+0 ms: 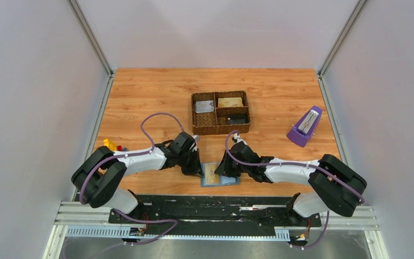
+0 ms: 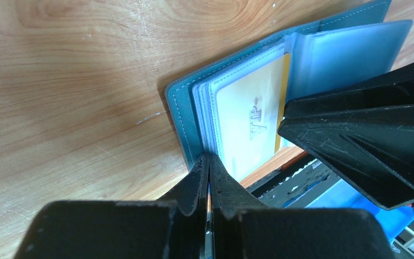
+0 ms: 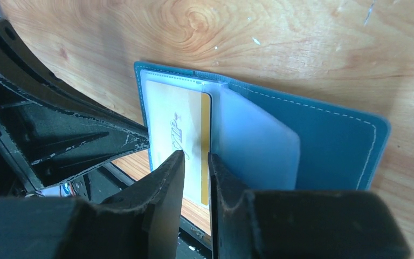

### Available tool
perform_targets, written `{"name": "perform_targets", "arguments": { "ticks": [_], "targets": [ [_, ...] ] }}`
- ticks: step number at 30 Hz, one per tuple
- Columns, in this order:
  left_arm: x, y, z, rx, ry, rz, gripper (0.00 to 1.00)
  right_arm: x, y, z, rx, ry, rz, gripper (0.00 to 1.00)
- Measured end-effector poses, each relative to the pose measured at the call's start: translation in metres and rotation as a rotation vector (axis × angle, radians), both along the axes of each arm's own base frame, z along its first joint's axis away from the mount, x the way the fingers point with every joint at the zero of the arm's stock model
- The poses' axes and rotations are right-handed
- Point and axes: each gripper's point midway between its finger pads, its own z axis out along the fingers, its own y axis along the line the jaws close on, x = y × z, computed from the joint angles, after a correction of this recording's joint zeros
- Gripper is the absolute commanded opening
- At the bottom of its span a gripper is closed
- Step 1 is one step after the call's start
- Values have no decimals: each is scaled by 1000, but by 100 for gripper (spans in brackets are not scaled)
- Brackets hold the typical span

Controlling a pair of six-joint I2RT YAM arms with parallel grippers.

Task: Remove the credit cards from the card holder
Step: Remove the credit card from the card holder.

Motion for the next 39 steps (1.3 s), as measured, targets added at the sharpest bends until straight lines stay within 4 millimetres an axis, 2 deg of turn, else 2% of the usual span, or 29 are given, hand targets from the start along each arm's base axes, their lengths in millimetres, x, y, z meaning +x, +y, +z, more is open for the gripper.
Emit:
{"name": "perform_targets", "arguments": {
  "ticks": [10,16,23,31,39],
  "targets": [
    [0,2,3,5,-6,5,7,0,-2,-1,-3,7,-8,25],
    [3,-1,19,-25,-35,9,7,0,-2,-1,-5,13,-11,25],
    [7,-8,24,-55,-48,2,7,-1,-2,-1,-5,14,-11,25],
    [7,-10,8,-38,-20,-2,6,-1,-2,-2,-4,18,-12,26],
    [8,-12,8,-49,-24,-5,6,-2,-1,-3,-2,26,-9,25]
  ]
}}
